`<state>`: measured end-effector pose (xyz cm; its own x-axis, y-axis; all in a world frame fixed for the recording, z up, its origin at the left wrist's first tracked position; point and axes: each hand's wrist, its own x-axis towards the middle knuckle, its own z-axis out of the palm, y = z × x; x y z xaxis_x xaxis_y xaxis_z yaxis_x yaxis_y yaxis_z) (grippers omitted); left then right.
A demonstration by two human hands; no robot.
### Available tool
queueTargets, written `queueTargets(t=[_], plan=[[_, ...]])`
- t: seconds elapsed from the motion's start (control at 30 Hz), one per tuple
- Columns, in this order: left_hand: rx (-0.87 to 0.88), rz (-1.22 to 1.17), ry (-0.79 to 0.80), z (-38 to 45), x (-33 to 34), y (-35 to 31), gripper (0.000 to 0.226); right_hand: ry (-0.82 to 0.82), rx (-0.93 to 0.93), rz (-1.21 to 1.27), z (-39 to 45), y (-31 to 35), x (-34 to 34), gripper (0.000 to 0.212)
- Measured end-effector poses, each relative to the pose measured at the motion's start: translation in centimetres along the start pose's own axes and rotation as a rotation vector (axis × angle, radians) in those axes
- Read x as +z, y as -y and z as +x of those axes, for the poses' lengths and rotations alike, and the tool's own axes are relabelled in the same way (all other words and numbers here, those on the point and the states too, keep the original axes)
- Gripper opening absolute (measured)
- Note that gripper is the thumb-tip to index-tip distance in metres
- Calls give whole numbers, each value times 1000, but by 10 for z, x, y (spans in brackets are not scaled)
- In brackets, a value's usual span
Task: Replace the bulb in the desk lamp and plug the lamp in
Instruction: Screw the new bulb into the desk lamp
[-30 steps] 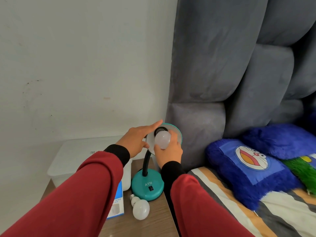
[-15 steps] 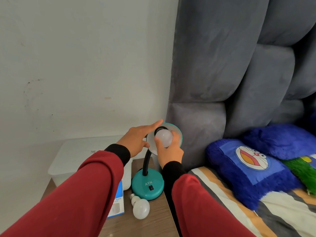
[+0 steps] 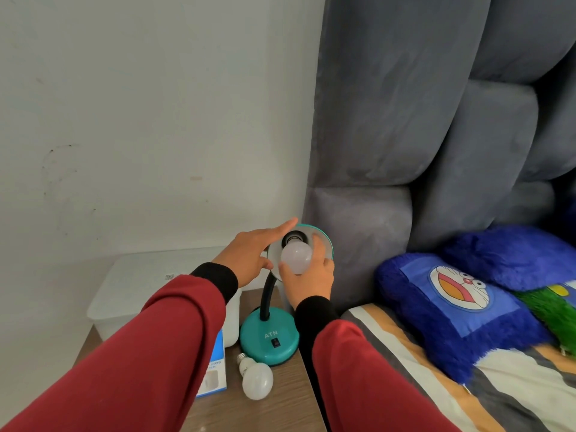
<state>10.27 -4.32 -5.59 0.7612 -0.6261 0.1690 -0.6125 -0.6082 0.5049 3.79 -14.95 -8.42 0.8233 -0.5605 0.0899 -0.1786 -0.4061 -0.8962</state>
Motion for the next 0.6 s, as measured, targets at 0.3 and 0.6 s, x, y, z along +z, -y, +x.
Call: queueTargets(t=[0.3, 0.6], plan=[[-1, 12, 5, 0, 0, 0, 89, 4, -55, -1, -1, -2, 0, 72], [-2, 11, -3, 0, 0, 1, 91, 3, -55, -20, 3, -3, -2, 75]])
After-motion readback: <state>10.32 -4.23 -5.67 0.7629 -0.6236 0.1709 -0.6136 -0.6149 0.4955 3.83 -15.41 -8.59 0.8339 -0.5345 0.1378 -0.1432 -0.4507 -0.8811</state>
